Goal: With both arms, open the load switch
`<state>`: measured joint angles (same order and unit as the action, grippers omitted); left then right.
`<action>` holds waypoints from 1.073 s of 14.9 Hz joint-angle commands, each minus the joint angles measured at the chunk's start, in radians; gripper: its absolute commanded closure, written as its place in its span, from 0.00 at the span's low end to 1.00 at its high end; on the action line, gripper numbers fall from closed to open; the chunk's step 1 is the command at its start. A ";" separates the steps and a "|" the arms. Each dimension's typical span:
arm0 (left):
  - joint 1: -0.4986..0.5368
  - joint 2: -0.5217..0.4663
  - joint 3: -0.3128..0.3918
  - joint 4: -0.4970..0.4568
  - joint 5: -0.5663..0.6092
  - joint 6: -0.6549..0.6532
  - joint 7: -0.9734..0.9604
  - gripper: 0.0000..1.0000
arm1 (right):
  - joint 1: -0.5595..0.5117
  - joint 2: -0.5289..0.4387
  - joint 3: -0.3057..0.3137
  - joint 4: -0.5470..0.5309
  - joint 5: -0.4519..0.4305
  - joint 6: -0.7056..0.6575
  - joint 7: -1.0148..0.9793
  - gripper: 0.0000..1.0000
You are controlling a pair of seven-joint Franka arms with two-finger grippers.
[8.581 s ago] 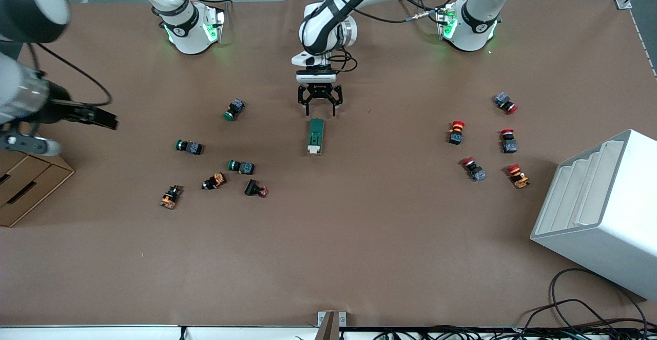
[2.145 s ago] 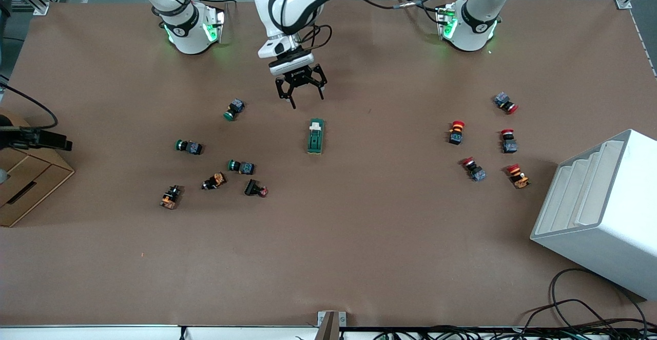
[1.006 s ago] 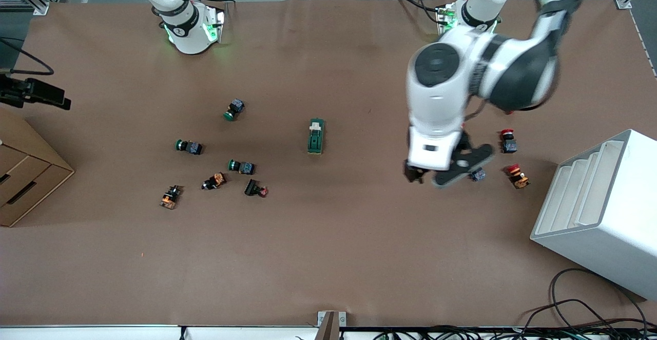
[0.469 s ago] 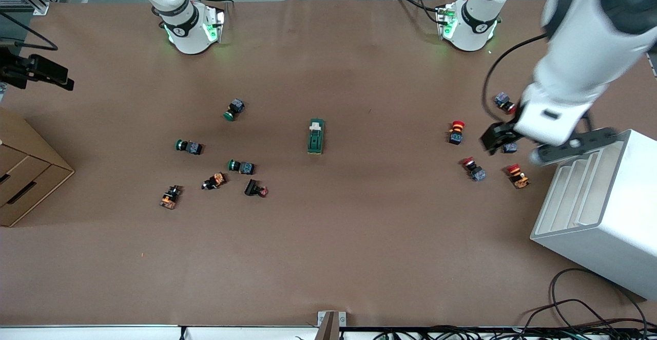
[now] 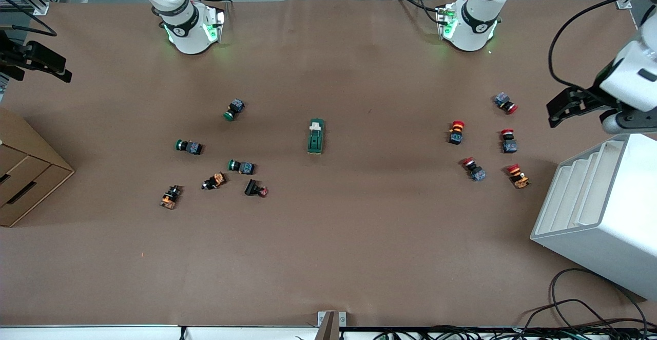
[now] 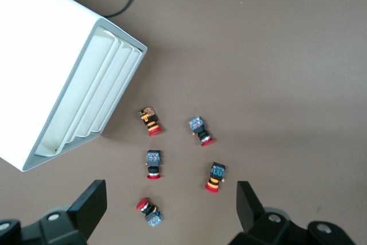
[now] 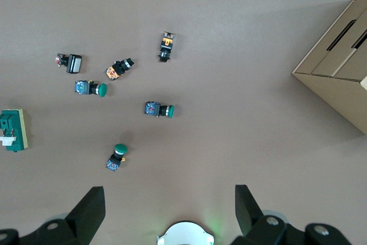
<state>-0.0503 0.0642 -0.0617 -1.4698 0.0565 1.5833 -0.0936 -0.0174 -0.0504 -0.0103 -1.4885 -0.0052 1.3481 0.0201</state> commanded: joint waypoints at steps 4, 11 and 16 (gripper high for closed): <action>-0.039 -0.129 0.056 -0.130 -0.040 -0.002 0.048 0.00 | -0.006 -0.045 -0.002 -0.044 0.023 0.023 0.015 0.00; -0.042 -0.201 0.017 -0.190 -0.044 -0.023 0.048 0.00 | -0.004 -0.046 -0.002 -0.044 0.044 0.022 0.030 0.00; -0.051 -0.210 0.019 -0.188 -0.052 -0.032 0.052 0.00 | -0.006 -0.046 0.000 -0.044 0.059 0.011 0.064 0.00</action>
<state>-0.1063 -0.1250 -0.0473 -1.6379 0.0274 1.5555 -0.0604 -0.0173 -0.0606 -0.0128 -1.4906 0.0325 1.3532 0.0614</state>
